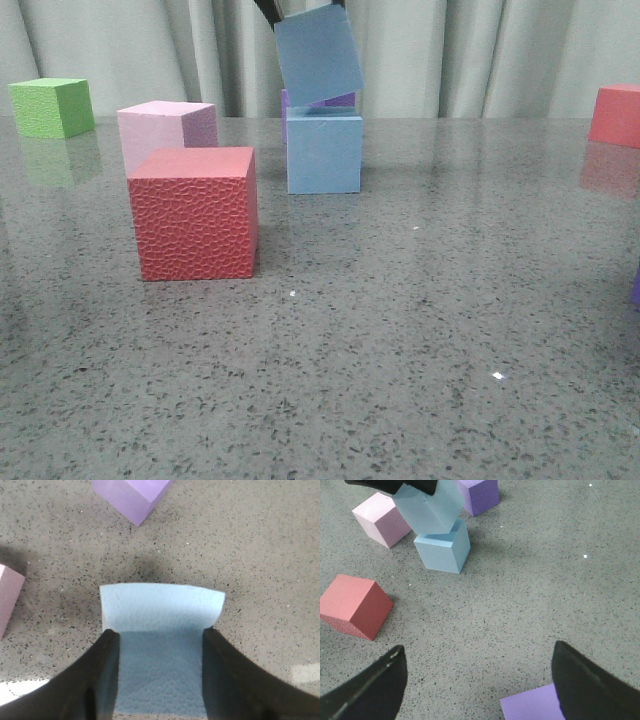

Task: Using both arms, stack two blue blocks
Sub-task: 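Lower the held cube onto the placed light blue cube, then open the left gripper and raise it off the stack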

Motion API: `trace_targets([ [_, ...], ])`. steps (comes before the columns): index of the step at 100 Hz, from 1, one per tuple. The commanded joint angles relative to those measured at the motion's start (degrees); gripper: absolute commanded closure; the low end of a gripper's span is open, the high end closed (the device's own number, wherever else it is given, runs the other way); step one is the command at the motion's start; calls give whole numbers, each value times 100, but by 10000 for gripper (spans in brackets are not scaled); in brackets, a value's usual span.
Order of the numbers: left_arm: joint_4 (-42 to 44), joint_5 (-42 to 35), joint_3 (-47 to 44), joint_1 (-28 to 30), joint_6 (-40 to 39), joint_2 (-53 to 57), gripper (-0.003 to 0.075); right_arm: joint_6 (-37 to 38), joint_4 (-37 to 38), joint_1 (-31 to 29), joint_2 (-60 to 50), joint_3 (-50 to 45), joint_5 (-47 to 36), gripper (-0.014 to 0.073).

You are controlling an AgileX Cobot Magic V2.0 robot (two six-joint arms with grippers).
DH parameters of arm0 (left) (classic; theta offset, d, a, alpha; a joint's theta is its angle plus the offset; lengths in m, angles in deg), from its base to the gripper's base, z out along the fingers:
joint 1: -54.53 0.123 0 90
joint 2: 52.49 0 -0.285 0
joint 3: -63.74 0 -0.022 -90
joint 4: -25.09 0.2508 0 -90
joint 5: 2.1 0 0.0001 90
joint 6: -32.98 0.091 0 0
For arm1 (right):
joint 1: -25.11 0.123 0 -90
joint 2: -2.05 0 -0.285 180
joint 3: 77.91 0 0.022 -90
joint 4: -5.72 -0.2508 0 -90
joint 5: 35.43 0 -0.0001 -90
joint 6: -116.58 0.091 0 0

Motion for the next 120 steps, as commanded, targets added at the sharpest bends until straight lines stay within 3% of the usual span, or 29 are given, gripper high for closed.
trace_targets([
  [1, 59, 49, 175, -53, -37, 322, 634, -1, 126, 10, -28, 139, -300, 2],
  [12, 59, 49, 175, -53, -28, 322, 601, -1, 126, 10, -28, 139, -279, 2],
  [29, 59, 49, 175, -53, -28, 322, 385, -1, 126, 10, -28, 139, -274, 2],
  [36, 59, 49, 175, -53, -28, 322, 330, -1, 126, 10, -28, 139, -274, 2],
  [54, 59, 49, 175, -53, -15, 322, 302, -1, 126, 10, -28, 139, -274, 2],
  [78, 72, 49, 175, -53, 1, 322, 192, -1, 126, 10, -28, 139, -274, 2],
  [120, 120, 49, 175, -53, 1, 412, 194, -1, 126, 10, -28, 139, -274, 2],
])
